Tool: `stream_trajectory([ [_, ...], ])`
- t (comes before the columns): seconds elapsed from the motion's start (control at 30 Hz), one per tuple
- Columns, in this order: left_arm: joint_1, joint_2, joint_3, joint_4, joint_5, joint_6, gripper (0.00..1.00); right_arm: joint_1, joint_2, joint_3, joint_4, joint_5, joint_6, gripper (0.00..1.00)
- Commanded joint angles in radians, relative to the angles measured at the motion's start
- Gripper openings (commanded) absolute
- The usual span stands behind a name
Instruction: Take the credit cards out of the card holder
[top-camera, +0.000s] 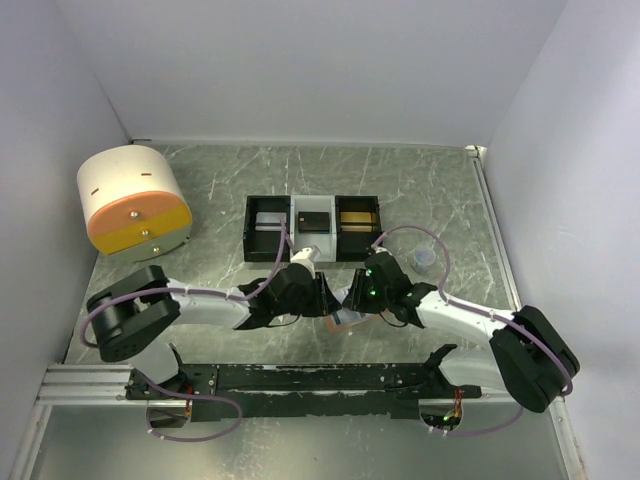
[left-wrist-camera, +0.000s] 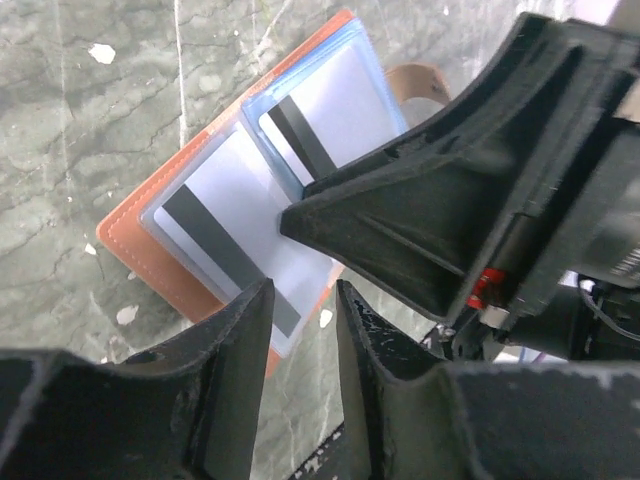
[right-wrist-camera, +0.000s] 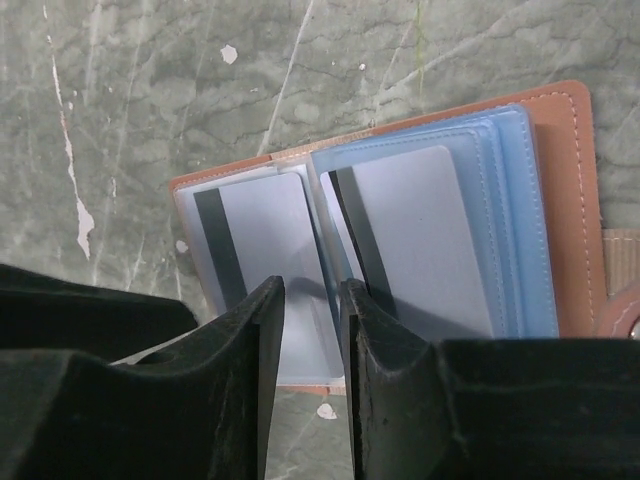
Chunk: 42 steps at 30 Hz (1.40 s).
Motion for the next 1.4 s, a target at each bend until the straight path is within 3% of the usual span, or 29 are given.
stream_trajectory([
  [0.0,-0.007,0.074,0.049,-0.002,0.039,0.006,0.4,-0.008,-0.01,-0.07,-0.018,-0.038,0.043,0.3],
  [0.27,-0.007,0.114,0.006,-0.053,-0.003,-0.052,0.35,-0.027,-0.041,-0.091,0.016,-0.088,0.066,0.29],
  [0.67,-0.008,0.125,0.004,-0.119,-0.031,-0.055,0.33,-0.041,-0.039,0.051,-0.138,0.016,-0.041,0.31],
  [0.8,-0.008,0.137,0.008,-0.116,-0.02,-0.05,0.32,-0.044,0.032,0.038,-0.101,-0.038,-0.052,0.28],
  [1.0,-0.009,0.133,-0.027,-0.088,-0.025,-0.066,0.26,-0.048,0.016,-0.017,-0.077,-0.068,-0.042,0.27],
  [1.37,-0.01,0.162,-0.072,-0.017,-0.003,-0.089,0.18,-0.12,-0.014,-0.106,0.122,-0.306,0.021,0.16],
])
